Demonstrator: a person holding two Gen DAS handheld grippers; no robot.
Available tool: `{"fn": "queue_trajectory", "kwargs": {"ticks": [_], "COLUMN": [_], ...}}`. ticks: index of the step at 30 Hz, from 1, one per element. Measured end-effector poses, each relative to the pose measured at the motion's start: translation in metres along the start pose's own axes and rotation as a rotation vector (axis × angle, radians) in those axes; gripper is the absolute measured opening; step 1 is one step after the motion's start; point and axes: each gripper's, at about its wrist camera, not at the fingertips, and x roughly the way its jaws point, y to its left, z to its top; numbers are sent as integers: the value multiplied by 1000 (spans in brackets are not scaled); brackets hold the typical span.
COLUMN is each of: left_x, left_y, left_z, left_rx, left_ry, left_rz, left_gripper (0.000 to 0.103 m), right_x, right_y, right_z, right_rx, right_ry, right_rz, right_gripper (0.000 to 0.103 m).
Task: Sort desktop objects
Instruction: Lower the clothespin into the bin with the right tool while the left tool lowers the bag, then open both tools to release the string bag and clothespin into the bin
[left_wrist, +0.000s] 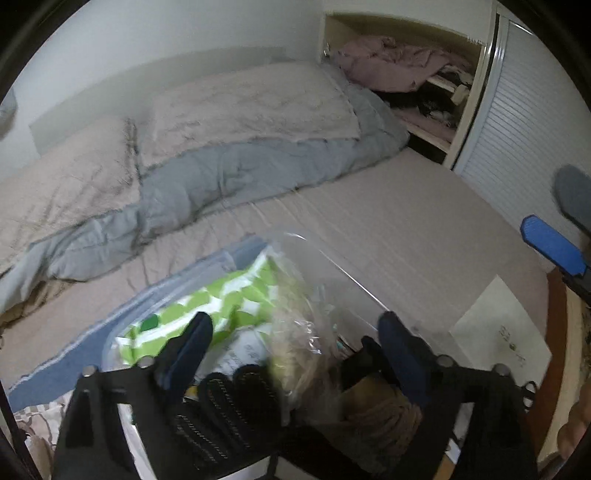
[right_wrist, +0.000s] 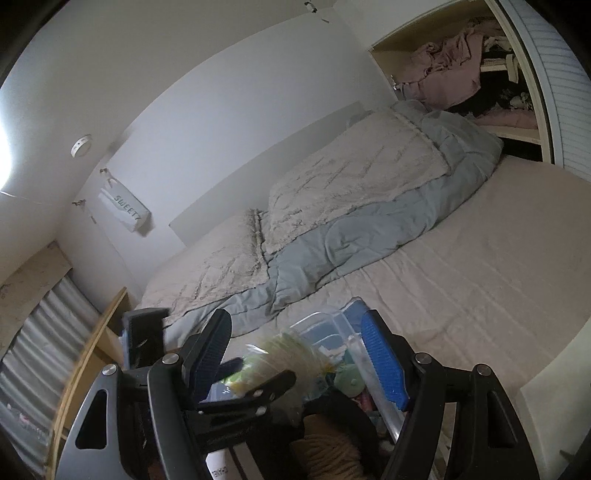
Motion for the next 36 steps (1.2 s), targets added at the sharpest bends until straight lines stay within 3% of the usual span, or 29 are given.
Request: {"fn": "queue_trajectory", "kwargs": {"ticks": [6, 10, 11, 12, 14, 15, 17, 23, 29, 34, 36], "left_x": [-29, -58, -67, -73, -85, -91, -104, -128, -134, -137, -135], "left_y": [19, 37, 43, 46, 53, 57, 65, 75, 81, 91, 95], "left_z": [-19, -42, -52, -57, -71, -79, -94, -117, -126, -128, -128], "left_rx": [-36, -70, -77, -82, -84, -86, -92, -105, -95, -104, -116], "left_ry": [-76, -132, -146, -155, -166, -174, -187, -231, -234, -239, -236], "left_rz": [-3, -16, -14, -11, -3, 4, 12, 23, 20, 28, 25], "left_gripper": [93, 93, 93, 93, 93, 93, 93, 93, 93, 93, 93], "right_x": [8, 32, 38, 45, 61, 68, 78, 104, 128, 130, 128], "right_y": [-6, 3, 7, 11, 19, 23, 33, 55, 25, -1, -9], "right_z": [-3, -13, -17, -21, -30, -34, -42, -67, -76, -72, -70], "right_rx": [6, -32, -43, -55, -68, -82, -114, -170, -70, -22, 0], "right_ry": [17, 93, 117, 143, 204, 225, 270, 392, 409, 362, 362], "right_rz": [-1, 41, 48, 56, 91, 113, 132, 194, 61, -77, -69], "right_gripper": [73, 72, 68, 55, 40, 22, 5, 5, 4, 4, 4]}}
